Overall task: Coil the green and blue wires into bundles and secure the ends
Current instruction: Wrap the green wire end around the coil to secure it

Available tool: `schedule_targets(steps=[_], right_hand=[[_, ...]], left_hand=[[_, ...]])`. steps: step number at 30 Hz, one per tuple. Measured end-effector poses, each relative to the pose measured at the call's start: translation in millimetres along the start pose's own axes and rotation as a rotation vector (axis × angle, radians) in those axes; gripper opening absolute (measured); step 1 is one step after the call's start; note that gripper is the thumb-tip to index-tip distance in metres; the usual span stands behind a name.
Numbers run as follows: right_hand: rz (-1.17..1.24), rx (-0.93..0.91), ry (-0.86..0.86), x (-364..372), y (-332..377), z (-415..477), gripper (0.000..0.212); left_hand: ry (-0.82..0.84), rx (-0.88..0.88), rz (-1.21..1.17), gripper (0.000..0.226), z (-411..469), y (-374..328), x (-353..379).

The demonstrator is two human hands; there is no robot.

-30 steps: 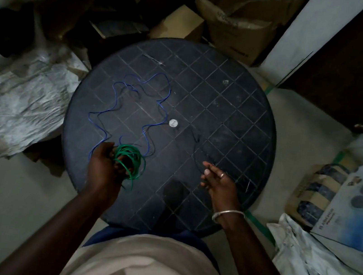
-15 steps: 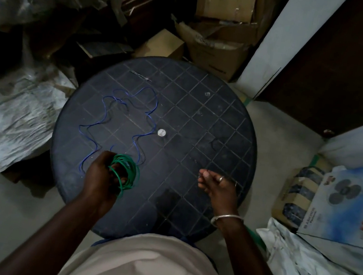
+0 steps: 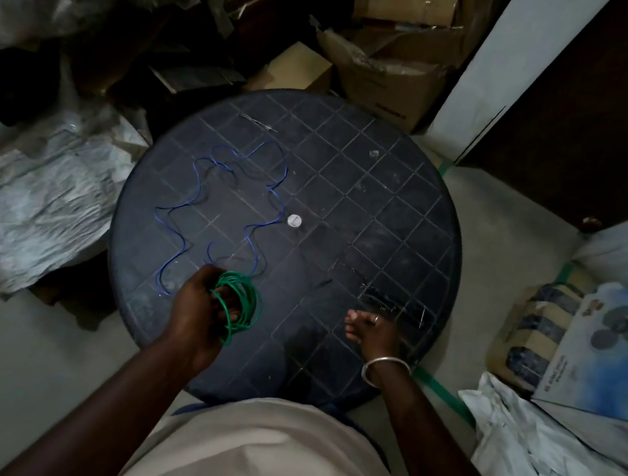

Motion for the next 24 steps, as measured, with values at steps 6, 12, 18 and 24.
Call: schedule_targets(steps=[6,12,18,24], right_hand=[[-0.068,0.186,-0.09,-17.5,-61.1,56.3,0.013],[-0.603,-0.022,-0.267,-26.3,-63.3,79.1,0.042],[-1.048,-0.516,-0.031,35.1,-34.2,71.0,0.02],[-1.228,-0.45,0.153,79.4,-18.9,98.5,0.033]], left_hand=[[-0.056,-0.008,-0.009,0.047,-4.9,3.1,-4.2],[-0.058,-0.03,-0.028,0.05,-1.4,5.8,-16.6],[-0.139,-0.055,0.01,0.042,-0.8,7.2,-26.8],[-0.24,-0.046,0.076,0.034,2.4,3.5,-34.6]])
Point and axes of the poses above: each hand's wrist, its own z-axis towards the middle knuckle, its own x-axis out of the palm, y = z × x, the point moved 5 cm from there along z, towards the middle knuckle, and after that the axes turned 9 degrees about z, right-handed, at the moved point
